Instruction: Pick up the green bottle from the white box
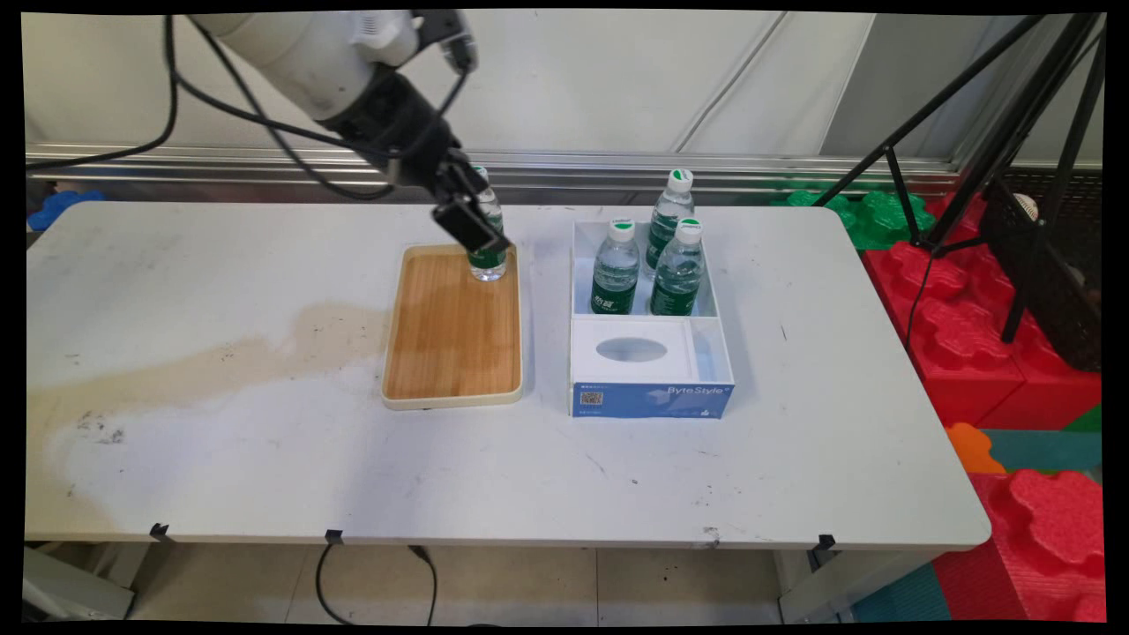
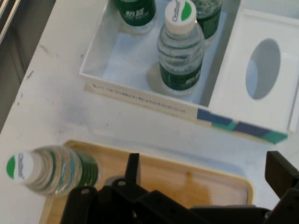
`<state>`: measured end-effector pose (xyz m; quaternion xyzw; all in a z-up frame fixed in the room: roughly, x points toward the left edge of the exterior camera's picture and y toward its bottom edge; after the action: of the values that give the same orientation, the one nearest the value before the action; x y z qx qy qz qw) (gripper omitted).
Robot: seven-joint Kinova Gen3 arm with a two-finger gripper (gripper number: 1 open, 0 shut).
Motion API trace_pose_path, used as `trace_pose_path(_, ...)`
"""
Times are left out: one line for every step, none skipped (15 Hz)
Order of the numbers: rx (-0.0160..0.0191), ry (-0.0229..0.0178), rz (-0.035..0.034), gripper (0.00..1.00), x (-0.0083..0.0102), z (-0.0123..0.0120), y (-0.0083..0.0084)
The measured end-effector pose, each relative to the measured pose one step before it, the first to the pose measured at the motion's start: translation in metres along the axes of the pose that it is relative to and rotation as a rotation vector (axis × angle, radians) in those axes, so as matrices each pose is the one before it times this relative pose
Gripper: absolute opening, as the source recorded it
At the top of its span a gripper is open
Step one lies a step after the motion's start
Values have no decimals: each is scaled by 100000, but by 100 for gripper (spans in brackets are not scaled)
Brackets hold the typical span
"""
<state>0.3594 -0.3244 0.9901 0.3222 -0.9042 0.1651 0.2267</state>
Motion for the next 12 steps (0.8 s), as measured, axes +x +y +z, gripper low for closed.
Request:
trace_pose_path(551, 271, -960, 100, 769, 632, 235)
trace_pose_path(387, 159, -763, 100, 589, 586, 183)
trace_pose_path(439, 262, -778, 100, 718, 783, 206)
trace_pose_path(298, 156, -623, 100, 605, 755, 187)
trace_pose_path(156, 222, -547, 100, 534, 743, 140)
trace_pose_path(120, 150, -365, 100, 335, 500, 91)
trace_pose_path(117, 153, -583, 100, 499, 802, 154)
trace_pose_path(89, 151, -356, 100, 320, 541, 86)
trace_pose_path(50, 137, -449, 100, 384, 698, 110)
trace_pose_path(80, 108, -422, 100, 361, 708, 96)
trace_pose_path(209, 17, -517, 100, 397, 860, 114)
trace_pose_path(324, 71, -609, 100, 369, 859, 95)
